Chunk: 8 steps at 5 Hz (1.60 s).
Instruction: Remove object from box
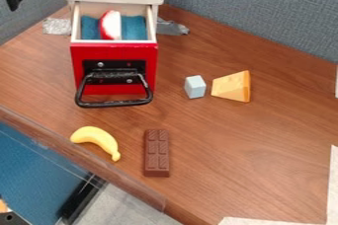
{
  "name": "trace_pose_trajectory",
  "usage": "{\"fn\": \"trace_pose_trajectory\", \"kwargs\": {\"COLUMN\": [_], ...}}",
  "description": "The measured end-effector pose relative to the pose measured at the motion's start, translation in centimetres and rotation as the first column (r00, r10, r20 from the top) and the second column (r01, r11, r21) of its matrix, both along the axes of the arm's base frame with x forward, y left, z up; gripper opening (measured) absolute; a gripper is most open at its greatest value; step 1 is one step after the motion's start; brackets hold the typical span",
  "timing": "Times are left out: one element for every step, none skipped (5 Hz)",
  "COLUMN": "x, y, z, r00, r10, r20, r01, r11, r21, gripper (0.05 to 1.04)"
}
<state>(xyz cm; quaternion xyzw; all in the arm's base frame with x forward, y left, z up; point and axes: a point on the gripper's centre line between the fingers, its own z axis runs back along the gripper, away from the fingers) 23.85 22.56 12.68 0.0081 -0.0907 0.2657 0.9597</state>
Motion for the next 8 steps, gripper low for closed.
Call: {"fn": "trace_pose_trajectory", "kwargs": {"x": [0.0, -0.1, 0.1, 0.6, 2.1, 4.2, 7.0, 9.2], "y": [-0.2, -0.8, -2.6, -4.2, -5.9, -7.2, -8.1, -9.0], "z": [-0.9, -1.7, -0.8, -0.5, -0.4, 0.0, -0.7, -2.1], "r00": [1.000, 0.997, 0.986, 0.974, 0.966, 0.965, 0.972, 0.979], "r10": [-0.011, -0.082, -0.152, -0.188, -0.189, -0.140, -0.105, -0.085], "r20": [-0.016, -0.012, 0.062, 0.126, 0.179, 0.221, 0.209, 0.186], "r01": [0.010, 0.082, 0.153, 0.191, 0.193, 0.143, 0.109, 0.088], "r11": [1.000, 0.996, 0.988, 0.982, 0.981, 0.990, 0.994, 0.996], "r21": [-0.020, -0.025, -0.015, -0.011, -0.002, 0.004, -0.008, -0.007], "gripper": [0.998, 0.998, 0.998, 0.998, 0.998, 0.998, 0.998, 0.998]}}
